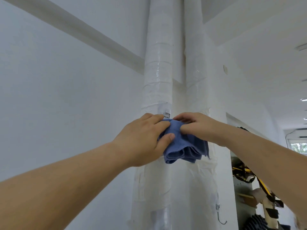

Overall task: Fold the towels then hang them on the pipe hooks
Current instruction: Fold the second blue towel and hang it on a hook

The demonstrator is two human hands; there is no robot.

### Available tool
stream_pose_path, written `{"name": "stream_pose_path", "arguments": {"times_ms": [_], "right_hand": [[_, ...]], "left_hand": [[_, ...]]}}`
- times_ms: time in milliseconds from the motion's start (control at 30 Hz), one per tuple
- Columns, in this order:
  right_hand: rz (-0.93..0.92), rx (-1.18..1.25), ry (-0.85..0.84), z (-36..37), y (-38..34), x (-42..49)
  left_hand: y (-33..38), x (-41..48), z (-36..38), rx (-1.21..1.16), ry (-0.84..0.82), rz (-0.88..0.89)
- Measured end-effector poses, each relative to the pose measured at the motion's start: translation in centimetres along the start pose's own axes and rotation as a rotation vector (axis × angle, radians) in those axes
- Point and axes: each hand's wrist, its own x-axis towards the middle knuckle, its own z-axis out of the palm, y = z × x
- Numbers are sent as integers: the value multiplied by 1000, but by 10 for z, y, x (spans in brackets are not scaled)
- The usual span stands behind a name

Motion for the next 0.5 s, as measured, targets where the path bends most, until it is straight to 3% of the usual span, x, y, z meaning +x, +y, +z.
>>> {"name": "stream_pose_path", "arguments": {"times_ms": [233, 400, 500], "right_hand": [[-49, -162, 106, -3, -4, 5], [-173, -313, 377, -3, -4, -20], [-199, -184, 551, 17, 0, -66]], "left_hand": [[-8, -1, -20, -24, 21, -35], [-10, -25, -26, -13, 131, -128], [1, -58, -18, -181, 184, -168]]}}
